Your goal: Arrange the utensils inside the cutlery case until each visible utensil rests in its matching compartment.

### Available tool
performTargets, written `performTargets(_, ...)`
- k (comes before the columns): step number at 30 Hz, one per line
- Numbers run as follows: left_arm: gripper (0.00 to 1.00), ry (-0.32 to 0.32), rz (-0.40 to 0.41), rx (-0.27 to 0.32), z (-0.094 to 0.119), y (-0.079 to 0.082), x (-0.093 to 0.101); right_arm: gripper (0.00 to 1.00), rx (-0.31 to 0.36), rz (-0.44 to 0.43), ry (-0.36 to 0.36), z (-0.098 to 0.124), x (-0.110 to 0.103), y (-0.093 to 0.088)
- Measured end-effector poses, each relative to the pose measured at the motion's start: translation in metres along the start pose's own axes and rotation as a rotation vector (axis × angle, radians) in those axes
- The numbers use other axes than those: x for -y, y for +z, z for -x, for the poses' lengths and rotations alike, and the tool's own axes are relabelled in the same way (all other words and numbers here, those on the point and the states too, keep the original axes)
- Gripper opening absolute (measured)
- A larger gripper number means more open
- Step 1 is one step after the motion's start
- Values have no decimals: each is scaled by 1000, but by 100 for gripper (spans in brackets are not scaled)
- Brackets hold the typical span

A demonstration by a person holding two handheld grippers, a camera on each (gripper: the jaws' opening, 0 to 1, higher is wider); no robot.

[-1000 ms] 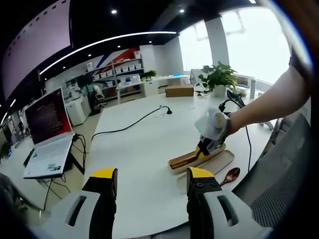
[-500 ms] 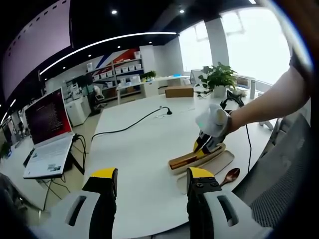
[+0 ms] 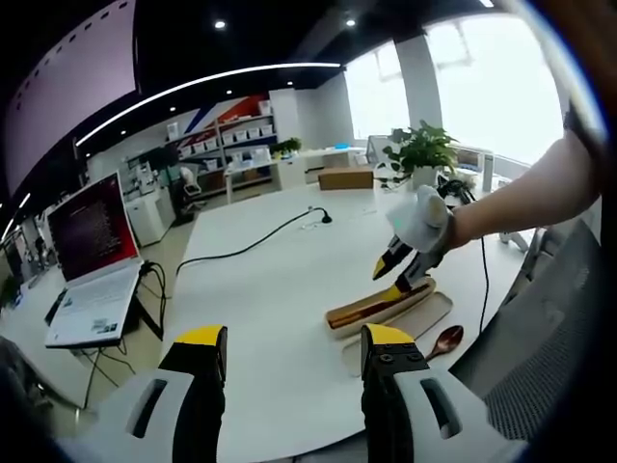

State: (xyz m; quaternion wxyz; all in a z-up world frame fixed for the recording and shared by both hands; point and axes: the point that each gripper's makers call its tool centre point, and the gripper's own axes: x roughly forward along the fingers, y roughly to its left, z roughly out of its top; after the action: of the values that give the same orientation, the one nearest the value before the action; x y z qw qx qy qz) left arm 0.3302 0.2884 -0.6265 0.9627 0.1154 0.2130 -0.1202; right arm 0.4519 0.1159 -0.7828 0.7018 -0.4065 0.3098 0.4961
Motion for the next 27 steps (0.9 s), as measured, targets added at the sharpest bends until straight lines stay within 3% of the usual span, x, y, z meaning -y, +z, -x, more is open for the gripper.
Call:
performTargets(8, 57, 1, -2, 5, 0, 1, 0, 30, 24, -85, -9, 10, 0, -10)
performTargets(27, 57, 2, -4, 18, 1, 3, 0, 31, 12, -155, -40, 33, -5, -36)
